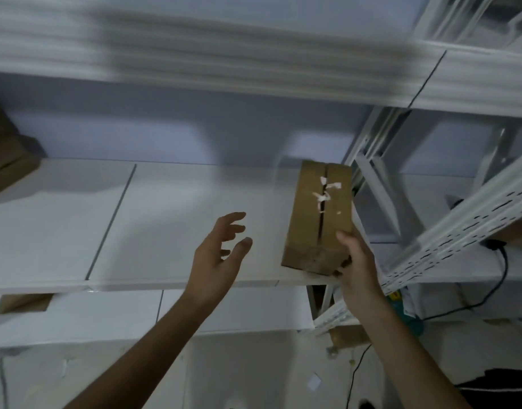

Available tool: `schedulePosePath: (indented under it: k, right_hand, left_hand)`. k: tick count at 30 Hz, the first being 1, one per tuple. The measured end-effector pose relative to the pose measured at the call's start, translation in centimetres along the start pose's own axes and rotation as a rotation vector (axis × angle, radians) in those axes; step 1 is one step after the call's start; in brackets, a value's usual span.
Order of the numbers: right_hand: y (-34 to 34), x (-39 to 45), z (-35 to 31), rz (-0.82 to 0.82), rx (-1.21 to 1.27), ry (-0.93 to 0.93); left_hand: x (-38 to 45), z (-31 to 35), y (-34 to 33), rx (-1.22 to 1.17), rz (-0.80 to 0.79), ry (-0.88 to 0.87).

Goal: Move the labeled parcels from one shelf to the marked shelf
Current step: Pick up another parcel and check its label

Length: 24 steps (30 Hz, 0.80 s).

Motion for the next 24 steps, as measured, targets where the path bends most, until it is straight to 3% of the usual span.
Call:
schedulePosePath:
  k: [4, 8, 10, 14, 18, 24]
  right_hand:
    - [0.0, -0.9, 0.3, -0.254, 0.535, -0.136]
    - [0.3, -1.6, -0.4, -0.386, 0.602, -0.109]
    - [1.5, -1.4, -0.7, -0.354, 0.521, -0.064]
    - [4.1, -1.6, -1.9, -0.271, 0.312, 0.027]
    - [4.5, -2.4, -2.3, -0.194, 0.028, 0.034]
    - [5.0, -3.6, -0.1, -0.143, 0.237, -0.096]
  left_hand:
    - [-0.9, 0.2, -3.9, -0.314, -0.089, 0.291]
    - [-1.8, 0.5, -8.0, -0.648, -0.259, 0.481]
    - [-1.8, 1.5, -9.2, -0.679, -0.279, 0.44]
    - [-2.2, 2.5, -9.5, -0.541, -0.163, 0.288]
    - [-3.3, 2.6, -10.5, -0.48, -0.12, 0.276]
    - [-4.6, 5.1, -9.6, -0.435, -0.017, 0.116]
Point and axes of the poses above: each hand's wrist, its own x-axis towards the middle knuckle, its own y-axis out of the back of the hand, z = x × y, the point moved 8 cm from there along x, towards the middle knuckle, and after that the axes turned 13 degrees about -x, right-handed, at the moved point
